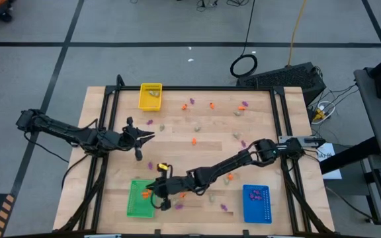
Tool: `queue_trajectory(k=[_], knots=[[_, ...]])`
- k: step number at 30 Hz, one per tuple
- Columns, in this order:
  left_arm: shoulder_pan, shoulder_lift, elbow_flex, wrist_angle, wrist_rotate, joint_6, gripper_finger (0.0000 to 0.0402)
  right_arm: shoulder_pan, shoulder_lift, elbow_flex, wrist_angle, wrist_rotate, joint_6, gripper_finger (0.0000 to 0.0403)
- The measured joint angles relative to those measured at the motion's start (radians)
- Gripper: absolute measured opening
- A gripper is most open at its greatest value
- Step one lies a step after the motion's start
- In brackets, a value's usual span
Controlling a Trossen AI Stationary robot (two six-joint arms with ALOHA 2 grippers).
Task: Sort Halloween decoration
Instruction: Put the gray skull toy into the yellow bin
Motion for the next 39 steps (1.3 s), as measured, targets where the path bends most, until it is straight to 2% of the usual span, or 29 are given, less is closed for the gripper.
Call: queue_trajectory(k=[4,10,15,20,25,29,33,39], knots=[[0.0,0.007,0.0,-0.005,0.05,-0.03,0.0049,-0.002,-0.069,-0.16,0.138,0.004,0.027,0.0001],[-0.009,0.08,0.021,-0.046,0.113,-0.102,0.0042,0.007,-0.313,-0.523,0.303,0.083,0.066,0.0],[-0.044,0.202,0.075,-0.046,0.131,-0.089,0.0012,0.014,-0.529,-0.809,0.344,0.149,0.12,0.0],[-0.09,0.337,0.155,-0.045,0.169,-0.076,0.0002,0.041,-0.709,-1.016,0.336,0.169,0.143,0.0],[-0.14,0.457,0.226,-0.05,0.173,-0.068,0.0001,0.074,-0.851,-1.147,0.331,0.246,0.15,0.0],[-0.17,0.547,0.284,-0.05,0.229,-0.068,0.0001,0.095,-0.923,-1.209,0.325,0.308,0.152,0.0],[-0.204,0.642,0.357,-0.071,0.258,-0.077,0.0001,0.106,-0.947,-1.229,0.316,0.345,0.161,0.0],[-0.282,0.793,0.52,-0.238,0.229,-0.132,0.0001,0.106,-0.947,-1.228,0.307,0.346,0.182,0.0]])
